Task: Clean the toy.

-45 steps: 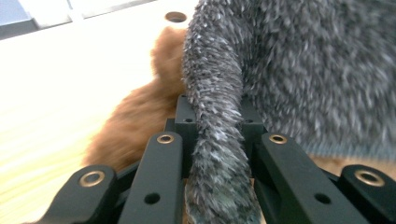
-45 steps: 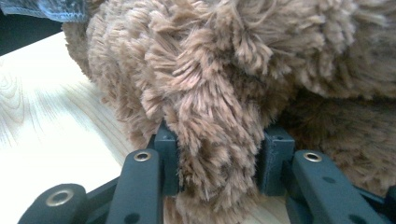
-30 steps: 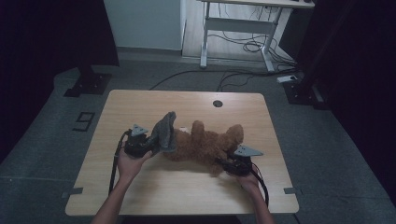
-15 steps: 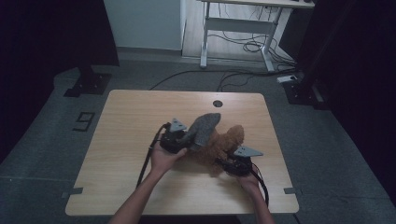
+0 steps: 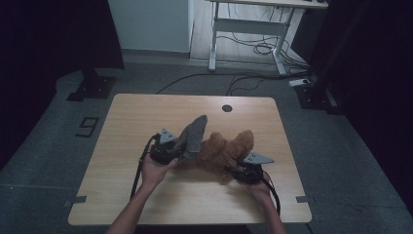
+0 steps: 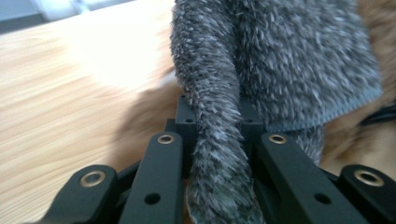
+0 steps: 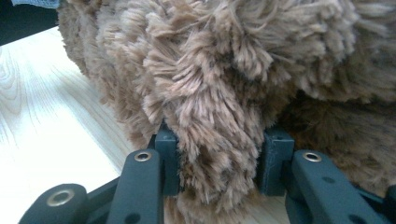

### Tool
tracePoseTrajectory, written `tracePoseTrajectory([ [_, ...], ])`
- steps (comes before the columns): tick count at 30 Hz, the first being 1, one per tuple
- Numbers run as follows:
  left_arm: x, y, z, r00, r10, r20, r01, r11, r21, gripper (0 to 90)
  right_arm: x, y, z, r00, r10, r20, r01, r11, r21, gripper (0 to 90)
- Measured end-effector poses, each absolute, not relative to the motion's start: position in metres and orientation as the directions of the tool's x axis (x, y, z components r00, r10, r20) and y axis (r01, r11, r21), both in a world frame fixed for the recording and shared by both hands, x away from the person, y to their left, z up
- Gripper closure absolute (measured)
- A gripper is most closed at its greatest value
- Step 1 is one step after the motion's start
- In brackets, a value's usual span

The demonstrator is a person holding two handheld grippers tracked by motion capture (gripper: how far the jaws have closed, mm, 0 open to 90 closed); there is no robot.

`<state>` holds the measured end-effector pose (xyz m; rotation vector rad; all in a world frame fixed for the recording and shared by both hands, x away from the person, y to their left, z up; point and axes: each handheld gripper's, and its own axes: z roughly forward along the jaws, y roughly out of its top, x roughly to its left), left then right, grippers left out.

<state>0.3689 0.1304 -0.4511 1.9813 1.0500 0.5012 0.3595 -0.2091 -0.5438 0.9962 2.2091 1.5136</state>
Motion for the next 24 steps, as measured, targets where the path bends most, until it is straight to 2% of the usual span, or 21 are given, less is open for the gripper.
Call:
tracePoseTrajectory([
  [3,0.372,0.151,-0.457,0.536,0.842,-0.052,0.524,-0.284,0.803,76.8,0.359,-0.209,-0.543,-0.722,0.677,0.141,0.378,0.215,0.900,60.3],
  [8,0.379,0.169,-0.482,0.460,0.888,-0.017,0.609,-0.302,0.733,76.8,0.359,-0.209,-0.544,-0.718,0.682,0.140,0.381,0.216,0.899,60.4],
  [11,0.383,0.168,-0.517,0.485,0.871,-0.076,0.665,-0.311,0.679,76.8,0.361,-0.210,-0.545,-0.713,0.685,0.149,0.387,0.207,0.899,60.5],
  [14,0.384,0.165,-0.533,0.480,0.870,-0.109,0.675,-0.287,0.679,76.8,0.361,-0.210,-0.545,-0.712,0.686,0.150,0.387,0.205,0.899,60.5],
  [19,0.382,0.175,-0.519,0.472,0.871,-0.139,0.664,-0.247,0.705,76.7,0.361,-0.211,-0.545,-0.709,0.687,0.157,0.395,0.203,0.896,60.5],
  [24,0.364,0.187,-0.473,0.491,0.858,-0.150,0.571,-0.187,0.800,76.7,0.361,-0.211,-0.545,-0.709,0.688,0.156,0.395,0.204,0.896,60.6],
])
